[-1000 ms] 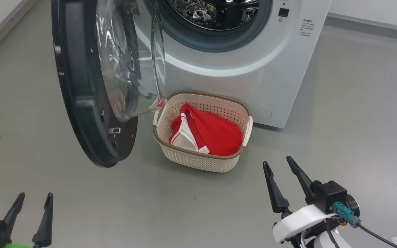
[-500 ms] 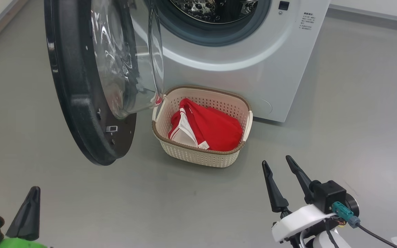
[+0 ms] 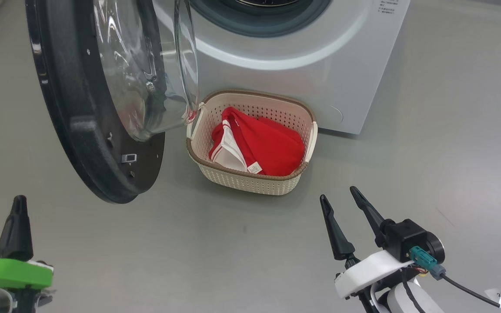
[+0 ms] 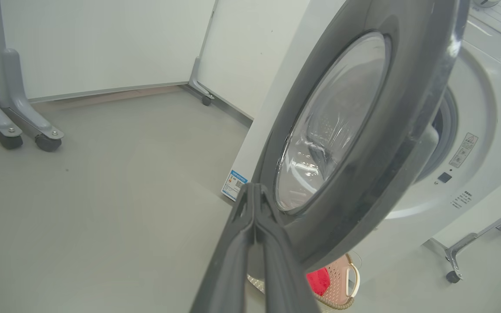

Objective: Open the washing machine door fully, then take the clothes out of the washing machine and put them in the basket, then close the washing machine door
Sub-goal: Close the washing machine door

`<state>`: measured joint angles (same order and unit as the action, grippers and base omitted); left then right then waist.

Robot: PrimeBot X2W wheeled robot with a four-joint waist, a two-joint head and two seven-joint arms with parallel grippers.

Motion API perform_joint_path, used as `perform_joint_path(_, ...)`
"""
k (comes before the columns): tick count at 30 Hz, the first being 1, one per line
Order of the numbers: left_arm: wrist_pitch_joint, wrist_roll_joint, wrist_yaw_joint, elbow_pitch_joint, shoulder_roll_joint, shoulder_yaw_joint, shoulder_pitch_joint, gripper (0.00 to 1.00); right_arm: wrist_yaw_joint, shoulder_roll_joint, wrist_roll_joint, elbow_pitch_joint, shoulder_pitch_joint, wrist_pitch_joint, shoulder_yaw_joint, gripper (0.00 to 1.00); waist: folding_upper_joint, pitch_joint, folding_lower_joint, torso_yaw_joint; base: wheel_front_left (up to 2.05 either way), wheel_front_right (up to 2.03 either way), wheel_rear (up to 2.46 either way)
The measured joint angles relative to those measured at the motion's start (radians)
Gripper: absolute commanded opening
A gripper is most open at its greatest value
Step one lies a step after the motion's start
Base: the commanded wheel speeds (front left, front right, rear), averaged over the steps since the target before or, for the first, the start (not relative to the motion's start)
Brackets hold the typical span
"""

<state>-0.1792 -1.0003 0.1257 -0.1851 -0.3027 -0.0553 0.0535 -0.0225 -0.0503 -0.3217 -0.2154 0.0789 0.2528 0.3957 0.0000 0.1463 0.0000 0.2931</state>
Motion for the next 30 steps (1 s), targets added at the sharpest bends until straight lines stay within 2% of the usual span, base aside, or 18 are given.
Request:
perform_joint_path(6, 0.158, -0.299, 0.0, 0.017, 0.011, 0.051, 0.067, 0.0, 0.007, -0.001, 0.008, -0.003, 0.02, 0.0, 0.005, 1.0, 0.0, 0.024, 0.0, -0.013, 0.0, 0.0, 0.0)
perform_joint_path(7, 0.158, -0.299, 0.0, 0.017, 0.011, 0.051, 0.067, 0.0, 0.007, -0.001, 0.008, -0.003, 0.02, 0.0, 0.005, 1.0, 0.0, 0.024, 0.0, -0.013, 0.0, 0.0, 0.0)
perform_joint_path(8, 0.213, -0.403, 0.0, 0.012, 0.019, 0.089, 0.081, 0.0, 0.007, -0.001, 0.009, -0.007, 0.024, 0.0, 0.006, 1.0, 0.0, 0.029, 0.0, -0.018, 0.0, 0.0, 0.0)
perform_joint_path(9, 0.213, -0.403, 0.0, 0.012, 0.019, 0.089, 0.081, 0.0, 0.007, -0.001, 0.009, -0.007, 0.024, 0.0, 0.006, 1.0, 0.0, 0.029, 0.0, -0.018, 0.0, 0.0, 0.0)
perform_joint_path(10, 0.269, -0.507, 0.0, -0.008, 0.032, 0.14, 0.105, 0.0, 0.008, -0.001, 0.009, -0.008, 0.027, 0.0, 0.007, 1.0, 0.0, 0.034, 0.0, -0.023, 0.0, 0.0, 0.0)
perform_joint_path(11, 0.269, -0.507, 0.0, -0.008, 0.032, 0.14, 0.105, 0.0, 0.008, -0.001, 0.009, -0.008, 0.027, 0.0, 0.007, 1.0, 0.0, 0.034, 0.0, -0.023, 0.0, 0.0, 0.0)
perform_joint_path(12, 0.328, -0.606, 0.0, -0.037, 0.044, 0.188, 0.132, 0.0, 0.009, -0.001, 0.009, -0.009, 0.03, 0.0, 0.007, 1.0, 0.0, 0.038, 0.0, -0.027, 0.0, 0.0, 0.0)
perform_joint_path(13, 0.362, -0.652, -0.002, -0.052, 0.049, 0.21, 0.145, 0.0, 0.01, -0.001, 0.009, -0.01, 0.033, 0.0, 0.006, 1.0, 0.0, 0.04, 0.0, -0.029, 0.0, 0.0, 0.0)
perform_joint_path(14, 0.362, -0.652, -0.002, -0.052, 0.049, 0.21, 0.145, 0.0, 0.01, -0.001, 0.009, -0.01, 0.033, 0.0, 0.006, 1.0, 0.0, 0.04, 0.0, -0.029, 0.0, 0.0, 0.0)
perform_joint_path(19, 0.528, -0.856, -0.103, -0.104, 0.047, 0.252, 0.198, 0.0, 0.016, -0.003, 0.011, -0.015, 0.04, 0.0, 0.006, 1.0, 0.0, 0.045, 0.0, -0.034, 0.0, 0.0, 0.0)
perform_joint_path(26, 0.641, -0.981, -0.246, -0.139, 0.004, 0.327, 0.277, 0.0, 0.017, -0.003, 0.011, -0.017, 0.042, 0.0, 0.014, 1.0, 0.0, 0.05, 0.0, -0.04, 0.0, 0.0, 0.0)
perform_joint_path(30, 0.68, -1.034, -0.262, -0.162, -0.027, 0.369, 0.295, 0.0, 0.017, -0.004, 0.01, -0.018, 0.057, 0.0, 0.032, 1.0, 0.0, 0.058, 0.0, -0.049, 0.0, 0.0, 0.0)
